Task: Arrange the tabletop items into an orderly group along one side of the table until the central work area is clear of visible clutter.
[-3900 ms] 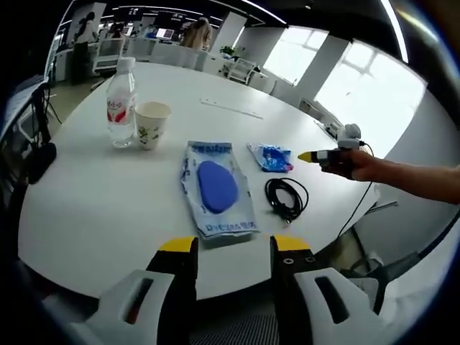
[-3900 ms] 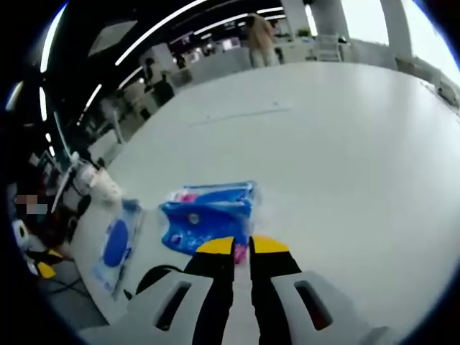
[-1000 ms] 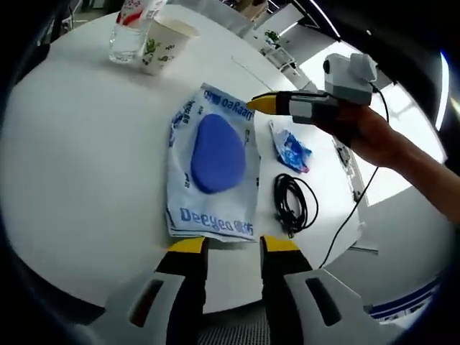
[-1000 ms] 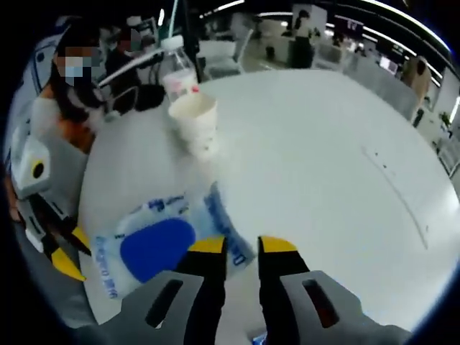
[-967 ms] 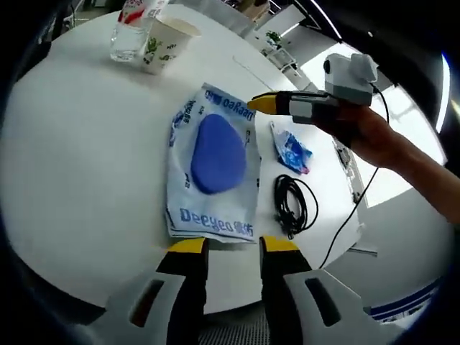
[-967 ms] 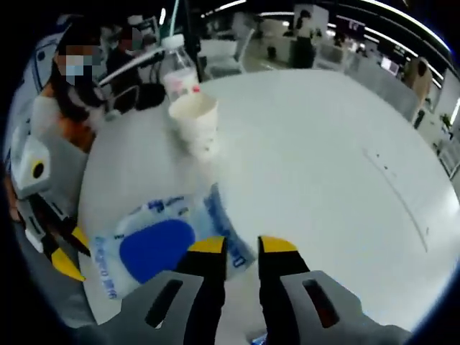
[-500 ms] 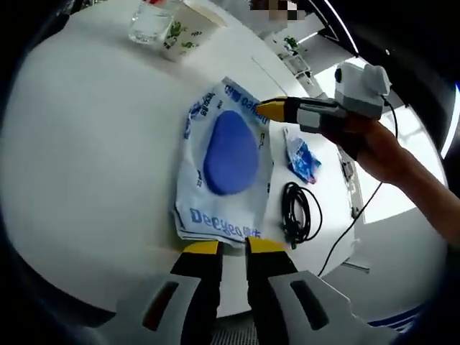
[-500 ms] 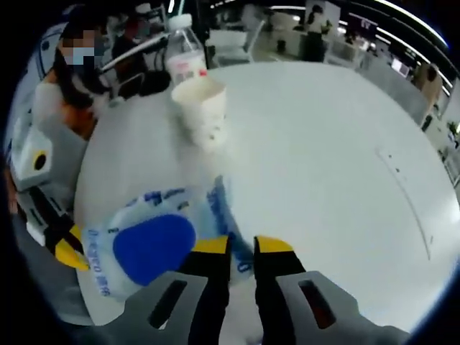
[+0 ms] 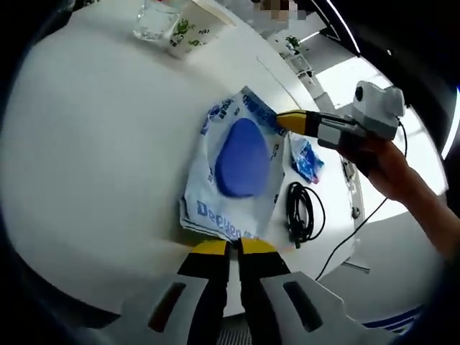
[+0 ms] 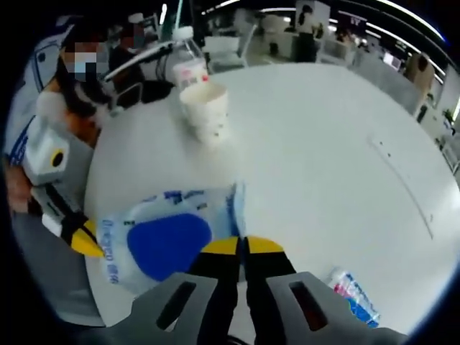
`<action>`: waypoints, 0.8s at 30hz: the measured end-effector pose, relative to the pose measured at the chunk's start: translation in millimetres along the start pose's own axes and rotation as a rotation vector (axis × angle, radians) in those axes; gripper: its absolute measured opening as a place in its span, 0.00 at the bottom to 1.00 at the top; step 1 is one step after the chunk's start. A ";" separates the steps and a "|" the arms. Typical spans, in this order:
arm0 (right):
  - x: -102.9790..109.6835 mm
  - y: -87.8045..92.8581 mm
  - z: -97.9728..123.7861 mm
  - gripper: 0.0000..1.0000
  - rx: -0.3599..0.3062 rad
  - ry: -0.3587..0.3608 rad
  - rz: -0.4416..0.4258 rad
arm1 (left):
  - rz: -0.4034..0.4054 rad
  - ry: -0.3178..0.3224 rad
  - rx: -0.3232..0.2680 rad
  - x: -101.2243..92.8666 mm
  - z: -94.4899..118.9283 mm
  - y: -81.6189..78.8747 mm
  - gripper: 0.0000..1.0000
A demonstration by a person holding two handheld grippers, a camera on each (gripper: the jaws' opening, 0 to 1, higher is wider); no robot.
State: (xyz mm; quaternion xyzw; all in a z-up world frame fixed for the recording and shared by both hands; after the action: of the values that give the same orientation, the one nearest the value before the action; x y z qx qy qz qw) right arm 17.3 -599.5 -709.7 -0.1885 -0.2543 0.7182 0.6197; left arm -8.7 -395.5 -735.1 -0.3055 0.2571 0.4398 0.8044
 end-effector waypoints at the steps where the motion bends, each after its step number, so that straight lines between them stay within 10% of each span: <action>1: 0.2 1.7 1.2 0.00 0.000 0.001 -0.003 | 0.005 0.001 -0.007 1.3 1.8 -0.5 0.00; 24: 22.0 17.8 32.0 0.00 -0.072 0.027 -0.146 | -0.057 0.023 -0.027 4.0 28.4 -11.3 0.00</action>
State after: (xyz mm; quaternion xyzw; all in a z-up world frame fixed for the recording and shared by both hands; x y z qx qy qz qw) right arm -19.1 -583.9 -693.8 -0.2014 -0.2845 0.6588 0.6667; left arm 7.1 -377.8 -715.5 -0.3289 0.2516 0.4164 0.8094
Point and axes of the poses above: the point that each gripper's makers call its tool centre point, and the gripper's own axes: z roughly backward along the fingers, x roughly to its left, y roughly out of its underside, the point moved 4 cm from there along z, roughly backward along the fingers, and after that the axes turned 1 degree about z, right-handed, at the moved point
